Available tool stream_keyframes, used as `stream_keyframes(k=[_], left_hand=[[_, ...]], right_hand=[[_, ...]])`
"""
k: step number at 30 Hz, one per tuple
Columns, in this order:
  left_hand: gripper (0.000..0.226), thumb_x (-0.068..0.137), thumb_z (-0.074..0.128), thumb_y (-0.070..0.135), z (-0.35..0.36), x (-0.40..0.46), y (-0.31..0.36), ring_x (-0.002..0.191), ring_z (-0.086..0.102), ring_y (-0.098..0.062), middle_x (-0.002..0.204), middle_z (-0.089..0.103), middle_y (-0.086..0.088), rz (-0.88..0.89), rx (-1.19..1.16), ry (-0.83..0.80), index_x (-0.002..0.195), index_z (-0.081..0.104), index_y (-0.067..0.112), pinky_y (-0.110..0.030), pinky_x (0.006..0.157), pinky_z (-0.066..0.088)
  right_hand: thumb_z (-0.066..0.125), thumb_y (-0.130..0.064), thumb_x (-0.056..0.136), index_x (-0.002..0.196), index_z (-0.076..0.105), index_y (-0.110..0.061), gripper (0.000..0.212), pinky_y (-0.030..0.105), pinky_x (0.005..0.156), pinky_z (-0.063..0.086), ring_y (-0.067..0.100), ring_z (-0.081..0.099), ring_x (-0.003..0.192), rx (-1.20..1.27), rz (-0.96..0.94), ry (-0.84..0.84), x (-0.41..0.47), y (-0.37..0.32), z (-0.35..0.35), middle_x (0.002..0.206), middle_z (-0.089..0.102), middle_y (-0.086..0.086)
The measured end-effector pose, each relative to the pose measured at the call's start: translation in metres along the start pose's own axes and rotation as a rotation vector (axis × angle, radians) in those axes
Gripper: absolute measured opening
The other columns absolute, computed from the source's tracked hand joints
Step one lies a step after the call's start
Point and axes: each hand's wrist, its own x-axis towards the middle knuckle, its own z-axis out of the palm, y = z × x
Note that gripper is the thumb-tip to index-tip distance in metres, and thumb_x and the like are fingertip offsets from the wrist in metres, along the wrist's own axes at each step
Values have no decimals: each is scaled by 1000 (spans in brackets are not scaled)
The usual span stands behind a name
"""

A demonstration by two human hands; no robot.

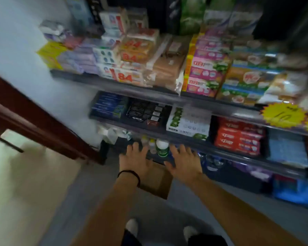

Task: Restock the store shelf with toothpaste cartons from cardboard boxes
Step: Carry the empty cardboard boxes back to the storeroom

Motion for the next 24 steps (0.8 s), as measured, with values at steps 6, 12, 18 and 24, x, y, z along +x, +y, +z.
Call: stream_keyframes(k=[6,12,18,24], left_hand=[[54,91,40,52,65,90,-43,126,32,-29,137,33,-8,252,29,-17,137,30,27,-47,90,45],[56,92,36,56,177,158,-70,128,36,-28,143,34,-6,210,14,-174,140,29,27,-45,94,43],[56,93,38,53,309,222,-55,129,38,-31,142,38,-9,148,-68,-238,140,29,23,-46,92,43],[66,91,44,51,438,291,-80,127,38,-35,139,39,-17,-33,-148,-220,142,30,12,-50,99,39]], right_hand=[[41,-54,93,148,20,-25,66,46,102,37,33,41,128,107,398,13,38,-16,89,141,38,11],[38,-58,93,147,23,-25,64,44,99,40,31,45,125,291,694,-28,73,-27,208,137,43,9],[35,-58,95,150,21,-22,68,45,102,39,33,43,127,391,865,-44,120,1,354,142,40,12],[34,-58,95,145,28,-18,64,47,96,42,35,46,123,454,996,0,152,38,480,137,45,16]])
